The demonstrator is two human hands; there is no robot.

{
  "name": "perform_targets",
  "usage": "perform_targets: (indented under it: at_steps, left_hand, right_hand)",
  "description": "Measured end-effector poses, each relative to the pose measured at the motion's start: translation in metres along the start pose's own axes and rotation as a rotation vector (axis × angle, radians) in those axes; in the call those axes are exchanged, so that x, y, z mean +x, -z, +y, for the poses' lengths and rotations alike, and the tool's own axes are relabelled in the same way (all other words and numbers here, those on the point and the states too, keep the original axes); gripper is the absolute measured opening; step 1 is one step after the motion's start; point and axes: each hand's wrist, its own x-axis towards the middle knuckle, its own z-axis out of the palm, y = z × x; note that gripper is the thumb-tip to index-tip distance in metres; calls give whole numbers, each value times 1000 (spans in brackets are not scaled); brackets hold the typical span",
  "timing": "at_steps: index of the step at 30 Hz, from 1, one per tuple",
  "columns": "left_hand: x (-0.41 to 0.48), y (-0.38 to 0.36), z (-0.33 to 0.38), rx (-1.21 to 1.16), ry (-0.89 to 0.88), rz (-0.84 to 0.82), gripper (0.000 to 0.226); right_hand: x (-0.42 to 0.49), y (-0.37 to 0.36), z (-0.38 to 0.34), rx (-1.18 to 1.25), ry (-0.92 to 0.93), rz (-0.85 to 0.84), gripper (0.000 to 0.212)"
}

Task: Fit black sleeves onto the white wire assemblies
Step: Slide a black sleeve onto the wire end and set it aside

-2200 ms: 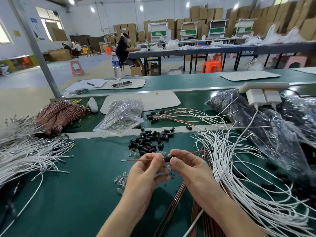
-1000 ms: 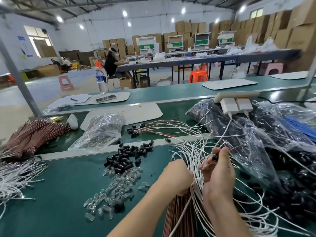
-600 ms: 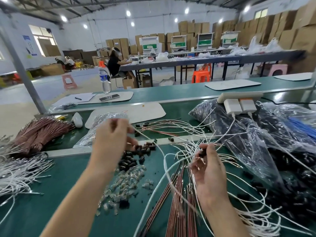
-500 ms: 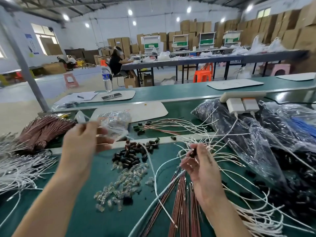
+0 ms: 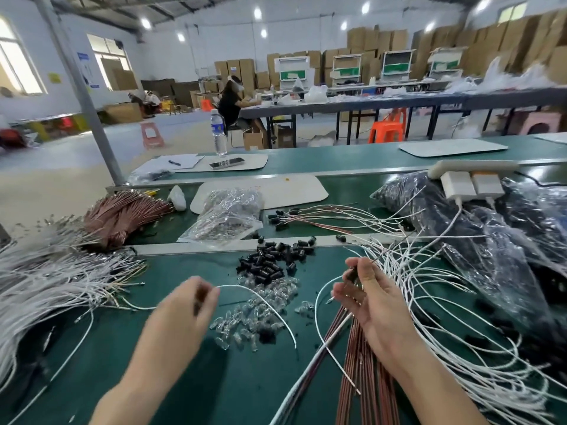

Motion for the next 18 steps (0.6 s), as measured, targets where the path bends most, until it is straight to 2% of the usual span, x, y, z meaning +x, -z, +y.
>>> perform_targets:
  at_steps: [1, 3, 5, 7, 12, 18]
  left_hand:
    - [-3, -8, 9, 18, -126, -65, 5]
    - [-5, -25, 19, 63, -312, -191, 21]
    - [-5, -41, 26, 139, -398, -298, 34]
    - [-3, -50, 29, 175, -413, -368, 40]
    - [0, -51, 37, 36, -353, -517, 31]
    - [-4, -55, 40, -25, -333, -640, 26]
  right_hand:
    - [0, 1, 0, 25, -9, 2, 25]
    - [1, 3, 1, 71, -21, 0, 24]
    - [2, 4, 2, 119, -32, 4, 24]
    - [4, 5, 2, 150, -43, 12, 26]
    - [9, 7, 4, 177, -95, 3, 30]
    - [11, 9, 7, 152, -83, 2, 36]
